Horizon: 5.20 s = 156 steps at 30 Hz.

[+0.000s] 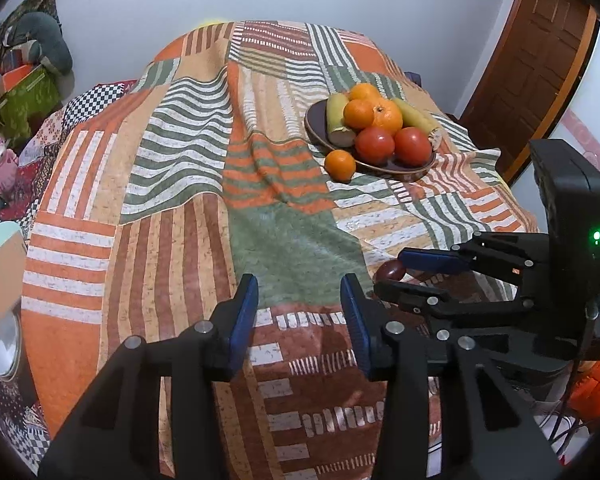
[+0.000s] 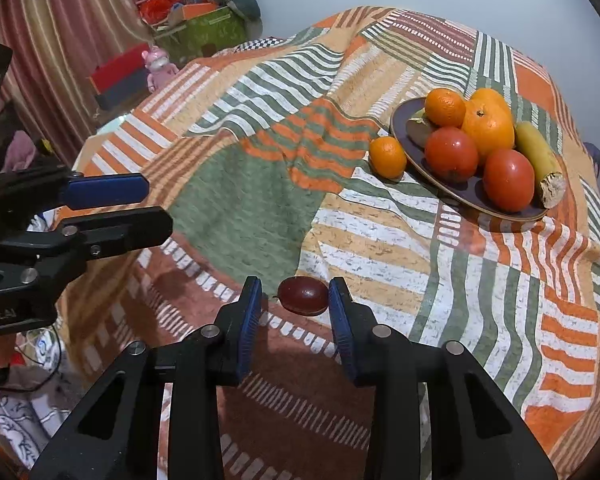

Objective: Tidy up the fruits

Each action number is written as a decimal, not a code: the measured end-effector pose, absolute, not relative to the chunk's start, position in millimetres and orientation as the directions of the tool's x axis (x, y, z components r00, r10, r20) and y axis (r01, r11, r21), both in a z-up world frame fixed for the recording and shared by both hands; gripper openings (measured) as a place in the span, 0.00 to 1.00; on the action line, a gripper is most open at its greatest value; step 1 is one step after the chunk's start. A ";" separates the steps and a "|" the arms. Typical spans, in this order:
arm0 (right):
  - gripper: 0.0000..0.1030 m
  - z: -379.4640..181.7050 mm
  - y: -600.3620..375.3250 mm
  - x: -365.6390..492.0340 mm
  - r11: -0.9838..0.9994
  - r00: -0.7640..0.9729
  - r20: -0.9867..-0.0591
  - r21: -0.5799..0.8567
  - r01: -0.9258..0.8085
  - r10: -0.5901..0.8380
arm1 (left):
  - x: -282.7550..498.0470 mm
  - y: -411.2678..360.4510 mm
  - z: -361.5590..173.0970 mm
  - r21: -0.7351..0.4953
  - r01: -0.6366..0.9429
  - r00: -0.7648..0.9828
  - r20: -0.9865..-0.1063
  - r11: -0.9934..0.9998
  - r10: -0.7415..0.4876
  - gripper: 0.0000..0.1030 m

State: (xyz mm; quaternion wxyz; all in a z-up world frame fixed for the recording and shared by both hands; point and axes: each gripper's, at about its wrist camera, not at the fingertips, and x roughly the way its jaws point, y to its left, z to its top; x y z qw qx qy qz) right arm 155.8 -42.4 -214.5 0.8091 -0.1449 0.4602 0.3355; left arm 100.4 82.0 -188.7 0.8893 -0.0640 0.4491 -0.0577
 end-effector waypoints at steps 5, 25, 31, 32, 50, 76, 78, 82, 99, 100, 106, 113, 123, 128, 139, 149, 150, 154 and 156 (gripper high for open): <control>0.23 -214.2 -50.7 158.5 0.736 0.351 -0.832 0.098 -0.670 0.430 | 109.6 79.2 -192.2 -0.164 0.046 0.583 -0.797 0.985 -0.159 0.41; 0.23 -162.2 -131.0 205.1 0.834 0.546 -0.724 0.074 -0.546 0.422 | 219.7 29.8 -202.3 -0.152 0.130 0.550 -0.811 0.980 -0.199 0.41; 0.24 -168.8 -150.0 224.1 0.856 0.553 -0.725 0.097 -0.507 0.410 | 254.1 23.5 -219.1 -0.141 0.134 0.531 -0.826 0.981 -0.191 0.41; 0.24 -169.5 -152.4 226.2 0.858 0.552 -0.726 0.100 -0.505 0.409 | 257.9 23.5 -222.2 -0.137 0.132 0.527 -0.829 0.982 -0.186 0.41; 0.24 -174.7 -160.8 241.3 0.864 0.556 -0.722 0.115 -0.489 0.411 | 263.5 19.8 -227.3 -0.081 0.134 0.546 -0.825 0.988 -0.142 0.33; 0.24 -161.5 -161.0 291.4 0.873 0.614 -0.685 0.067 -0.483 0.393 | 303.0 -39.4 -184.0 -0.158 0.246 0.596 -0.753 0.956 -0.277 0.33; 0.24 -166.4 -160.6 295.2 0.873 0.605 -0.692 0.074 -0.483 0.394 | 306.3 -38.2 -188.9 -0.171 0.236 0.588 -0.758 0.957 -0.281 0.33; 0.24 -175.9 -159.0 298.0 0.867 0.584 -0.699 0.106 -0.487 0.413 | 310.8 -35.9 -197.0 -0.194 0.226 0.571 -0.768 0.955 -0.291 0.33; 0.32 -150.5 -167.7 282.7 0.874 0.613 -0.671 0.112 -0.473 0.417 | 283.1 -31.0 -156.9 -0.169 0.204 0.650 -0.713 0.964 -0.263 0.37; 0.32 -142.7 -170.3 278.1 0.876 0.625 -0.660 0.109 -0.470 0.417 | 277.8 -29.0 -147.8 -0.175 0.203 0.665 -0.697 0.963 -0.267 0.37; 0.32 -89.7 -186.0 241.8 0.884 0.707 -0.567 0.086 -0.459 0.422 | 235.9 -15.5 -83.3 -0.182 0.182 0.775 -0.579 0.966 -0.255 0.37; 0.32 -24.9 -198.4 177.3 0.888 0.794 -0.421 0.068 -0.455 0.439 | 163.2 -11.7 -9.7 -0.127 0.168 0.890 -0.407 0.978 -0.206 0.37; 0.48 19.9 -196.6 98.6 0.883 0.854 -0.232 0.048 -0.467 0.465 | 68.0 -16.7 40.0 -0.074 0.155 0.958 -0.231 0.985 -0.168 0.57; 0.64 21.9 -193.6 88.6 0.891 0.872 -0.189 0.035 -0.453 0.451 | 48.9 -18.3 46.0 -0.065 0.145 0.967 -0.204 0.987 -0.155 0.68; 0.97 18.6 -195.9 79.5 0.926 0.912 -0.163 0.033 -0.375 0.376 | 33.4 -18.5 41.1 -0.056 0.116 0.969 -0.211 0.992 -0.126 0.88; 1.00 13.5 -196.5 70.2 0.936 0.924 -0.156 0.017 -0.352 0.350 | 34.7 -17.1 35.8 -0.053 0.105 0.971 -0.212 0.993 -0.114 0.96; 1.00 13.1 -197.3 69.5 0.935 0.923 -0.156 0.018 -0.354 0.352 | 34.6 -17.0 35.9 -0.053 0.104 0.971 -0.211 0.993 -0.113 0.96; 1.00 14.2 -196.7 67.7 0.934 0.922 -0.155 0.017 -0.357 0.355 | 34.1 -15.5 34.6 -0.050 0.107 0.971 -0.209 0.993 -0.115 0.98; 1.00 13.6 -197.7 66.9 0.934 0.922 -0.154 0.016 -0.357 0.356 | 34.1 -15.5 33.8 -0.047 0.105 0.972 -0.208 0.993 -0.113 0.98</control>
